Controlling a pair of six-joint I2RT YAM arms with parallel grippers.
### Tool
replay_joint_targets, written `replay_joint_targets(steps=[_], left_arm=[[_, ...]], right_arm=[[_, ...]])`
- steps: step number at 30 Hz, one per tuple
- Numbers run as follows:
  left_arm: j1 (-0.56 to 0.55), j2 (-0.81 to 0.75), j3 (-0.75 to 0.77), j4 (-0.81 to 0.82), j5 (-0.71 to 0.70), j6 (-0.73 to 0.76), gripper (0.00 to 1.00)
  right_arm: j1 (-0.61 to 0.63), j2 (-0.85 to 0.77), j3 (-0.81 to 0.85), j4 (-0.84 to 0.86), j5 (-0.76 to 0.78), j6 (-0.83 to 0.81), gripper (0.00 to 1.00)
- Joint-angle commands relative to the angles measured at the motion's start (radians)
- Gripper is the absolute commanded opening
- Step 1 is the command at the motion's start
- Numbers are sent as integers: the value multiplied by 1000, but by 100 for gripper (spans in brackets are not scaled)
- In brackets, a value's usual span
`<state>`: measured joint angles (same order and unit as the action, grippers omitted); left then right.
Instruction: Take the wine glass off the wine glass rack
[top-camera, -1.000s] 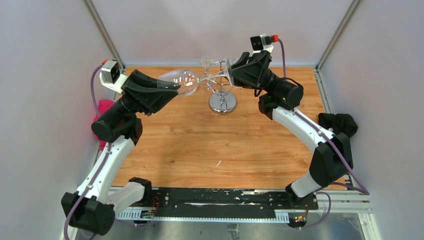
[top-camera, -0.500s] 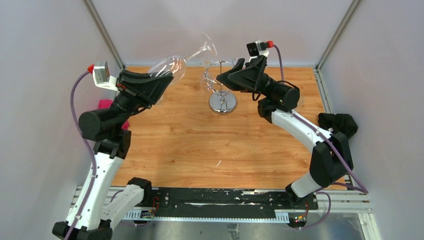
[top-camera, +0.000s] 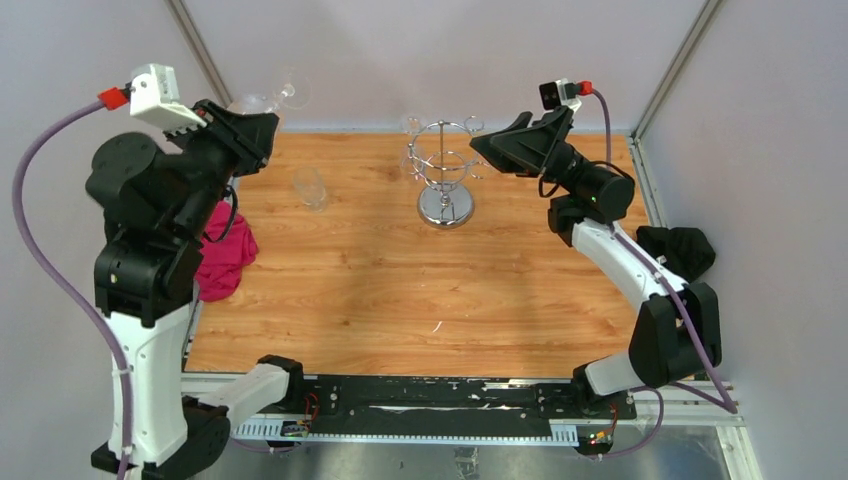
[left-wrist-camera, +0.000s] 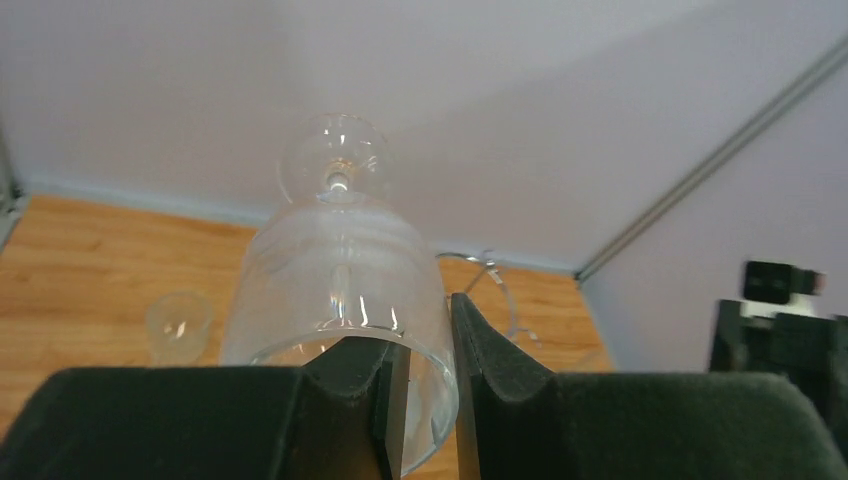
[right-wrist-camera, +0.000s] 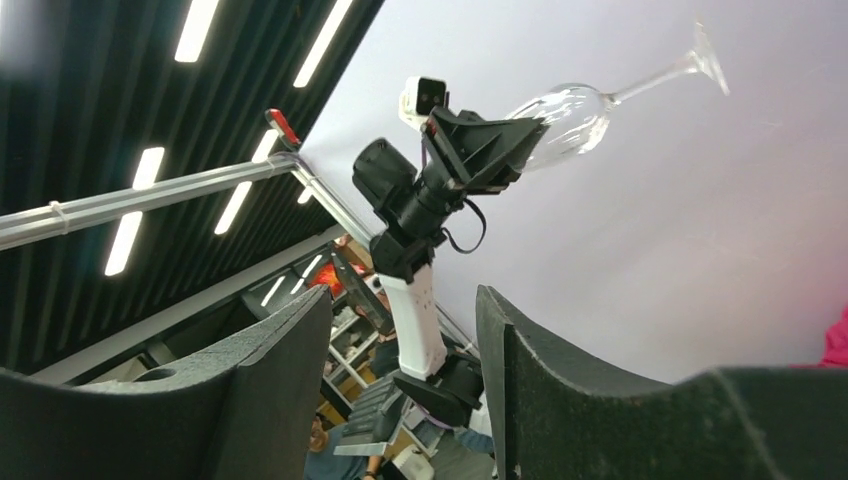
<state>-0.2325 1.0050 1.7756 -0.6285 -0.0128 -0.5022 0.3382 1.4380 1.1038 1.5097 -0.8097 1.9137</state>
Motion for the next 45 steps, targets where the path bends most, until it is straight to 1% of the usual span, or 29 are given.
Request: replay_joint_targets(steps=[1, 3, 4, 5, 7, 10, 11, 12, 13, 17, 21, 24, 26, 27, 36, 45], left_arm=[[-2, 144, 134, -381, -182, 107, 0], [-2, 193, 150, -448, -199, 108, 0], [-1, 206, 144, -466, -203, 109, 0], [-2, 222, 132, -480, -196, 112, 0], [-1, 243, 90, -488, -172, 114, 0], [-1, 256, 7, -487, -146, 105, 0], [-1, 259, -19, -486, -144, 104, 0], [-1, 263, -46, -484, -142, 103, 0], [-1, 267, -71, -484, -145, 105, 0], [16, 293, -154, -471, -156, 102, 0], [68, 307, -245, -388, -73, 92, 0], [102, 337, -301, -338, -43, 89, 0], [124, 363, -331, -310, -18, 84, 0], [132, 370, -344, -295, -10, 82, 0], [178, 448, -372, -246, -39, 91, 0], [207, 512, -422, -184, -18, 90, 0]], right_arm=[[-52, -70, -5, -113, -102, -68, 60], [-77, -110, 6, -263, -148, -169, 60], [-83, -129, 12, -364, -174, -208, 60], [-92, -151, 28, -498, -198, -290, 61], [-105, -192, 79, -812, -226, -535, 61], [-115, -237, 202, -1320, -184, -903, 63], [-118, -243, 238, -1437, -157, -994, 63], [-122, -248, 271, -1535, -133, -1050, 64], [-129, -251, 291, -1589, -119, -1084, 64], [-155, -253, 295, -1660, -103, -1111, 65], [-160, -248, 286, -1694, -95, -1151, 65], [-163, -249, 295, -1740, -78, -1197, 65], [-163, -252, 304, -1772, -63, -1227, 70], [-164, -253, 308, -1783, -60, -1237, 70], [-175, -250, 307, -1796, -56, -1249, 70], [-176, -240, 309, -1796, -57, -1249, 71]])
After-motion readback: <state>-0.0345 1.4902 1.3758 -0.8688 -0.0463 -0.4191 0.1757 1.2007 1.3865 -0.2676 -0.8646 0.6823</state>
